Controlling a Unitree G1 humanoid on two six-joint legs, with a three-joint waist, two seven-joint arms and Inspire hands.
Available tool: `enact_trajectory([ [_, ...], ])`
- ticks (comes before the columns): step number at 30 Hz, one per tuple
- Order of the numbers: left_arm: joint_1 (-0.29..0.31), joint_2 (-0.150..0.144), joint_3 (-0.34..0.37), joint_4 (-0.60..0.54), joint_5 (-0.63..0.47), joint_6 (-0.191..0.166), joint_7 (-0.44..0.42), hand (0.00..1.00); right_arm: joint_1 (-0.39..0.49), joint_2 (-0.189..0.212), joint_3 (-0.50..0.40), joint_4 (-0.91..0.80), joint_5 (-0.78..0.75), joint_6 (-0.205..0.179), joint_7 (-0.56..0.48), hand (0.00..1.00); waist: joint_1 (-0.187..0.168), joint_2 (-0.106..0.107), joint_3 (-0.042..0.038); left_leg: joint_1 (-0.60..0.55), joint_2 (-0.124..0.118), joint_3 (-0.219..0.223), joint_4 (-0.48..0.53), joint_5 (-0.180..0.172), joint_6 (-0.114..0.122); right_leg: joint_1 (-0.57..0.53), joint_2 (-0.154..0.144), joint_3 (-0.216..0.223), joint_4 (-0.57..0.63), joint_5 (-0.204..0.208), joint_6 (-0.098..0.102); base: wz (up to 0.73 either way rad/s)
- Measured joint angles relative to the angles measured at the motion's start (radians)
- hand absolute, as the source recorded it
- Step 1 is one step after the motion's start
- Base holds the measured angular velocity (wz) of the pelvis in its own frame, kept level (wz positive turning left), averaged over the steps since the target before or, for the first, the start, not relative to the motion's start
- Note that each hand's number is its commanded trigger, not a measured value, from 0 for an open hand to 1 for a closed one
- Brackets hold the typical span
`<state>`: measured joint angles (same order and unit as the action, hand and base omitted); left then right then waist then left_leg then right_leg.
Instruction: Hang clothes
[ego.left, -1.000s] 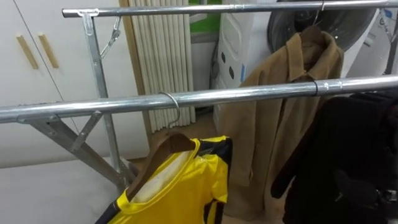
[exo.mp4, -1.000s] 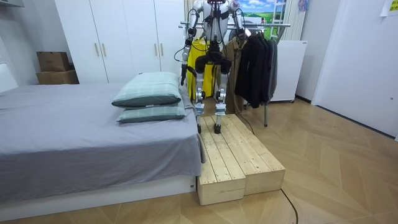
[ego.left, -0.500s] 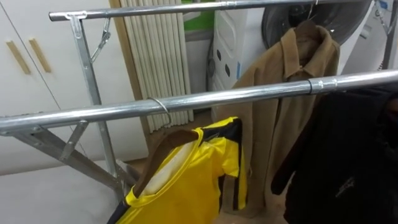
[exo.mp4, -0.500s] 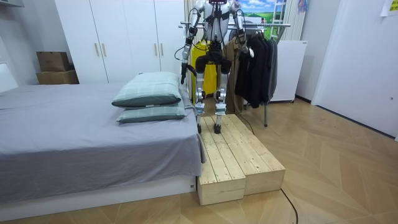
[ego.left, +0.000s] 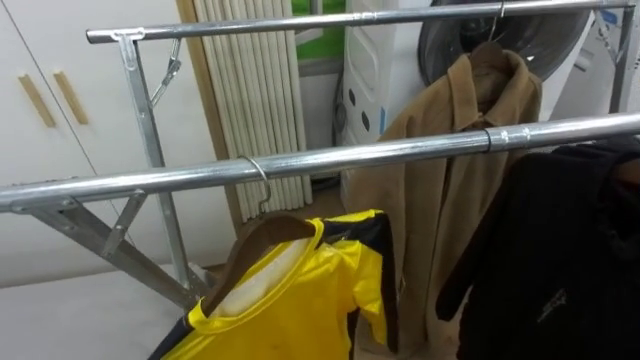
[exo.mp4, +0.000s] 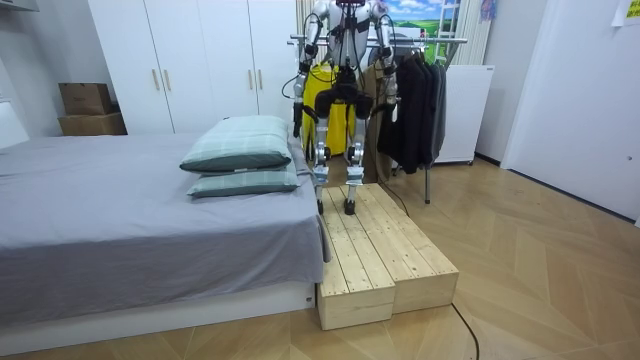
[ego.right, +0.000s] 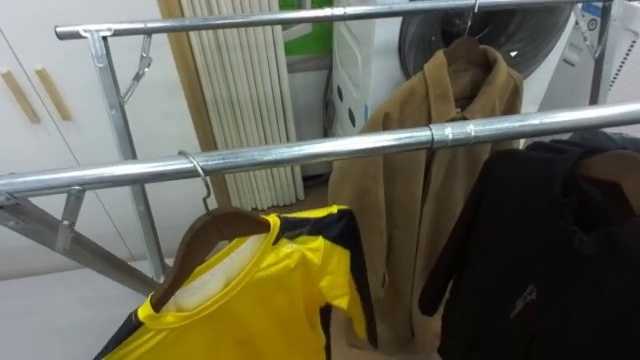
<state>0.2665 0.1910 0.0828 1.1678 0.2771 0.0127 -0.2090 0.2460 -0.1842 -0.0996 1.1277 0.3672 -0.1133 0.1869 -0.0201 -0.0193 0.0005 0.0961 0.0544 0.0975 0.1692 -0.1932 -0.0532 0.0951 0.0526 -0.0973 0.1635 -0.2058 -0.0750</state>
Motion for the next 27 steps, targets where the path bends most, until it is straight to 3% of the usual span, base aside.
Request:
enact_trajectory([
  [3, 0.0, -0.009, 0.0, 0.0, 0.0, 0.0, 0.001, 0.0, -0.003, 0.022, -0.003, 0.044, 0.036, 0.008, 0.051, 0.0, -0.002, 0.004, 0.0015, -0.001, -0.001, -0.001, 0.001, 0.0, 0.0, -0.002, -0.002, -0.004, 0.004, 0.0, 0.0, 0.05],
  [11, 0.0, -0.027, 0.032, 0.001, -0.012, 0.006, 0.003, 0.0, -0.014, 0.022, -0.036, 0.171, 0.141, 0.05, 0.102, 0.0, -0.001, 0.02, -0.0013, -0.018, -0.007, -0.026, 0.019, -0.001, 0.002, -0.004, -0.007, -0.015, 0.006, 0.001, -0.002, 0.03],
  [17, -0.022, -0.028, 0.034, 0.045, -0.037, 0.026, 0.002, 0.0, -0.032, 0.024, -0.062, 0.21, 0.139, 0.073, 0.09, 0.0, -0.007, 0.028, -0.0033, -0.021, -0.011, -0.027, 0.02, -0.002, 0.004, -0.004, -0.01, -0.026, 0.005, 0.0, 0.0, 0.04],
  [21, -0.038, -0.028, 0.033, 0.061, -0.09, 0.031, 0.009, 0.0, -0.072, 0.023, -0.06, 0.228, 0.11, 0.092, 0.043, 0.0, -0.002, 0.03, 0.0005, -0.017, -0.013, -0.028, 0.019, -0.002, 0.004, 0.0, -0.012, -0.027, 0.004, 0.0, 0.0, 0.01],
  [27, -0.043, -0.028, 0.031, 0.061, -0.111, 0.028, 0.023, 0.0, -0.107, 0.028, -0.05, 0.226, 0.046, 0.091, -0.006, 0.0, -0.002, 0.034, 0.0037, -0.013, -0.014, -0.031, 0.021, -0.002, 0.004, 0.005, -0.014, -0.027, 0.001, -0.001, 0.001, 0.0],
])
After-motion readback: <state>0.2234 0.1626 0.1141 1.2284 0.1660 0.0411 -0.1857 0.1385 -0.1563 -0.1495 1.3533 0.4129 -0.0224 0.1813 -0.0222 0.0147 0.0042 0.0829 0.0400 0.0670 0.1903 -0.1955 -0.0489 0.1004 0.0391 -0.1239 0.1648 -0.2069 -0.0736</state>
